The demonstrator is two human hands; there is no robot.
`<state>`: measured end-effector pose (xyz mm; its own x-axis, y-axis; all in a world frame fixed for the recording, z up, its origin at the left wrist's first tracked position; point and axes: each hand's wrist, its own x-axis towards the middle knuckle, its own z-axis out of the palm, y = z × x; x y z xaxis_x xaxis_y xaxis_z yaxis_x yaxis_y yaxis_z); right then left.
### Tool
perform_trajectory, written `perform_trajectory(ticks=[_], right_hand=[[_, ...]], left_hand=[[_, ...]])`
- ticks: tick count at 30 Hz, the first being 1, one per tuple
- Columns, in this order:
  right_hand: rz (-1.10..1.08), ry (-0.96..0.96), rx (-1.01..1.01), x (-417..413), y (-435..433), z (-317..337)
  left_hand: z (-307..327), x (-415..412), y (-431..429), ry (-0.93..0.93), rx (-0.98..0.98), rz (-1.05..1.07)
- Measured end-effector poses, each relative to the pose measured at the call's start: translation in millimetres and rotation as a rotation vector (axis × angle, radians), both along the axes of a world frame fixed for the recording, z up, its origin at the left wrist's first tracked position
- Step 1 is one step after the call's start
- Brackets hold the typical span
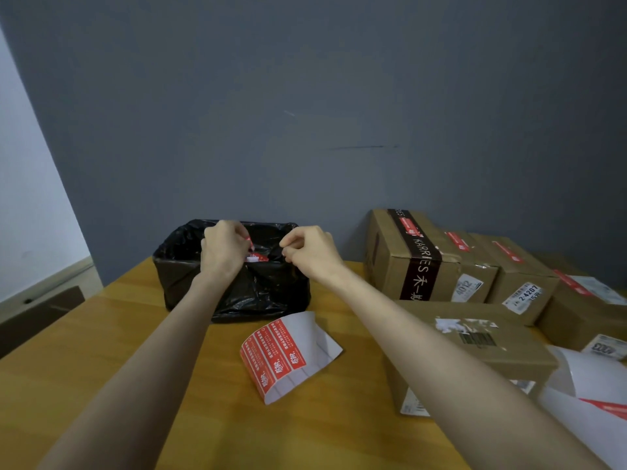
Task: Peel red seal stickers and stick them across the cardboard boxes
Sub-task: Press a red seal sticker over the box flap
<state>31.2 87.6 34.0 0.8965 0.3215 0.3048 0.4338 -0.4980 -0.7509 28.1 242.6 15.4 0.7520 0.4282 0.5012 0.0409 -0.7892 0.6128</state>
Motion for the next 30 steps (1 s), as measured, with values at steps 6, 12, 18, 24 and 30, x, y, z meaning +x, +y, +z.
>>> perform_trajectory(ticks=[6, 12, 18, 24, 30], right_hand=[[0.011, -0.032, -0.019, -0.9, -2.1, -1.2], [0.025, -0.054, -0.007, -0.4, -3.9, 0.7], [0.056, -0.069, -0.027, -2.1, -6.3, 1.8], [0.030, -0.055, -0.009, -3.0, -12.8, 5.2], [0.009, -0.047, 0.040, -12.9, -33.8, 14.3]], left_hand=[[-8.6, 2.1, -4.8, 0.022, 0.027, 0.001], [-3.0, 2.4, -4.7, 0.018, 0.043, 0.013], [-0.3, 5.5, -4.5, 0.126, -0.052, -0.151], [9.9, 1.3, -7.4, 0.168, -0.254, -0.249], [19.8, -11.5, -15.0, 0.160, -0.087, -0.220]])
